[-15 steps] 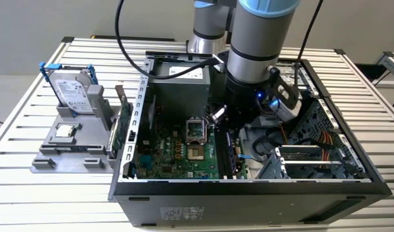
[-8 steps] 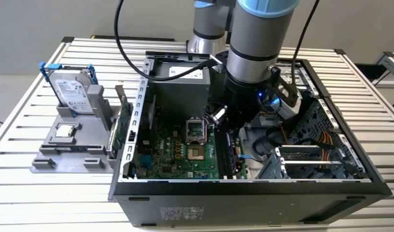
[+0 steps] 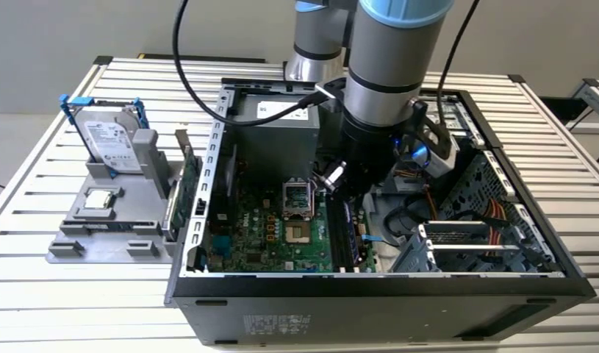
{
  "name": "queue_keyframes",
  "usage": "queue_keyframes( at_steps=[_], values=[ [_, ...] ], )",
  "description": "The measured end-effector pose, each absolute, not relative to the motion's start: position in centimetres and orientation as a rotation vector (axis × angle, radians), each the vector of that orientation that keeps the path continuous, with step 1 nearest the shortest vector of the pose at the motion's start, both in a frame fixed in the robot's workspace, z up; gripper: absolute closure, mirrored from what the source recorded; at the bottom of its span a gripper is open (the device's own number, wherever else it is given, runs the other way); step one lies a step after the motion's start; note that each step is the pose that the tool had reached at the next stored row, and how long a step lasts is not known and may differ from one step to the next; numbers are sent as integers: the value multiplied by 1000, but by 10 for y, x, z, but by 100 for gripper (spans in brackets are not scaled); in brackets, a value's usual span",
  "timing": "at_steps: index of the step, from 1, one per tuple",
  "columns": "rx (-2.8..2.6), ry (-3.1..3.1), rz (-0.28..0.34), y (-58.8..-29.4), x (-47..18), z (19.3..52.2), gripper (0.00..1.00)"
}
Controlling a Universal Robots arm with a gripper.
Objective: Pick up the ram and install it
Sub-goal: 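Press down the ram until it locks into place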
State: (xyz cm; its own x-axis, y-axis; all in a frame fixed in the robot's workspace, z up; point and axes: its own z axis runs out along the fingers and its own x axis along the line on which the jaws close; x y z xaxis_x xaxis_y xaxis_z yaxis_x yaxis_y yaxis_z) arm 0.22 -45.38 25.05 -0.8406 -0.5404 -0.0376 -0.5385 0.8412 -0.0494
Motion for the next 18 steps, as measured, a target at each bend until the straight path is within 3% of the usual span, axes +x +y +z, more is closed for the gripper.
queue_keyframes(
  at_steps=[18],
  values=[
    [-1120,2878,-50,-453,2,250,100]
  ],
)
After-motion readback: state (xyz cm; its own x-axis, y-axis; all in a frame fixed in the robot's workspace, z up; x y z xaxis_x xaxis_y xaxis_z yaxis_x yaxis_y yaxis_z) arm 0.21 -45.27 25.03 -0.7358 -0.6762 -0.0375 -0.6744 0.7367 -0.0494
